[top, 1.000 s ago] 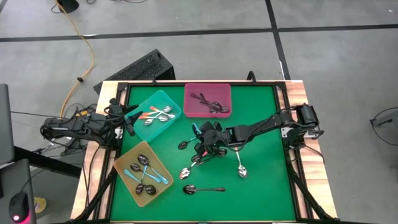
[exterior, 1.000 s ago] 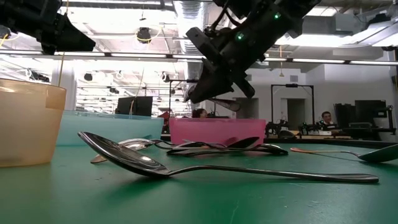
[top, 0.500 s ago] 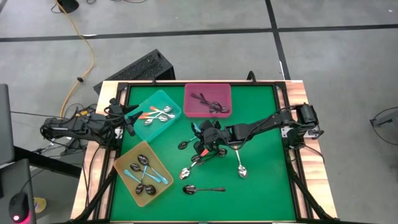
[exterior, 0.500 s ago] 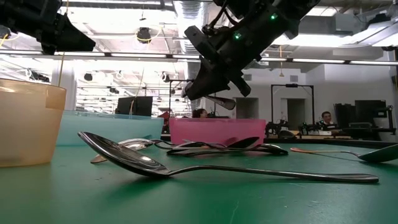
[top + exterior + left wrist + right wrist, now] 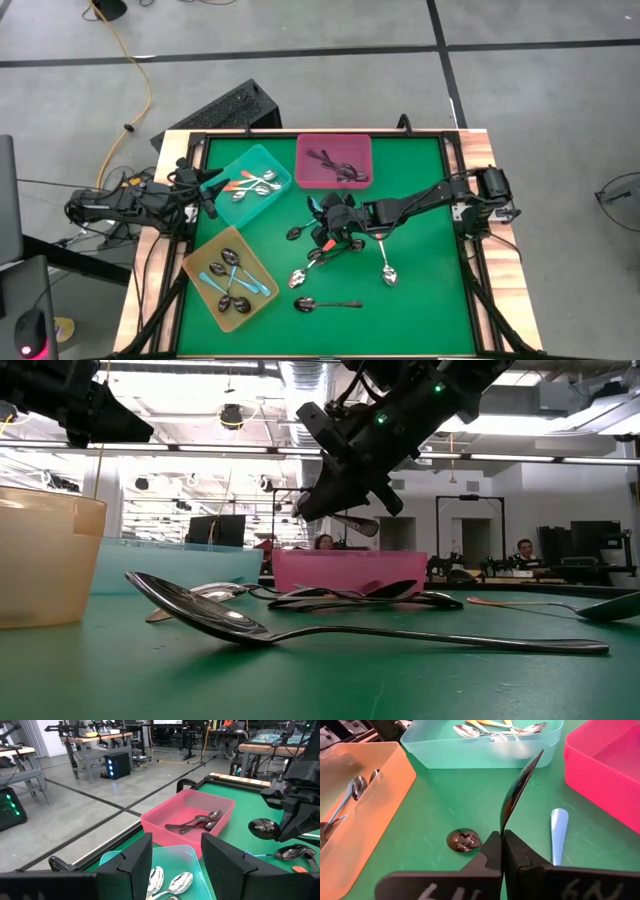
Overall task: Sort silverware by color (type)
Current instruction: Put the black spoon into the pink bin
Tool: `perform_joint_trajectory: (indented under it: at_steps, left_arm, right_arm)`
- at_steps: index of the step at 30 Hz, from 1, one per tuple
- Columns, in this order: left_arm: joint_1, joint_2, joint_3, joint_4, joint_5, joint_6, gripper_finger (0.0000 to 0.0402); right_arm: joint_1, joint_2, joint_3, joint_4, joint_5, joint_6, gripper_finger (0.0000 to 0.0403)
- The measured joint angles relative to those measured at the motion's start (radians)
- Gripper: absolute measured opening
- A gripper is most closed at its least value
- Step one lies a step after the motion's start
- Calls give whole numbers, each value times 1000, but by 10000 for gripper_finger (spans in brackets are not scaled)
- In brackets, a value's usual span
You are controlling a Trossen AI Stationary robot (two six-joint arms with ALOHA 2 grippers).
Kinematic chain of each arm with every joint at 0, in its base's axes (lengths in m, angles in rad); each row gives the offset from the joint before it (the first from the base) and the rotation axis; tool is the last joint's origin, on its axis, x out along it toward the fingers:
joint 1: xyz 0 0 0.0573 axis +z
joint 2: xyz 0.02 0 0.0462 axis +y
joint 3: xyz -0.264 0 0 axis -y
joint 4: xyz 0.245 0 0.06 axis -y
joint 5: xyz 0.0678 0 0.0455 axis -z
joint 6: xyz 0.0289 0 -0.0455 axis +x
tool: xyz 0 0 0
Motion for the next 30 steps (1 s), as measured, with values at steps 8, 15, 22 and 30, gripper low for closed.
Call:
perform_joint_trajectory:
  at_steps: [8, 15, 22, 30]
  left_arm:
    - [0, 0, 0, 0, 0, 0, 158]
    - [0, 0, 0, 0, 0, 0, 158]
    - [0, 0, 0, 0, 0, 0, 158]
    - [0, 0, 0, 0, 0, 0, 158]
  right_arm:
    - [-45, 1, 0, 144, -13, -126, 9]
    - [-155, 2, 67, 244, -149, -326, 9]
    - [-250, 2, 186, 79, -131, -717, 9]
    - [-318, 2, 214, -187, 17, -917, 9]
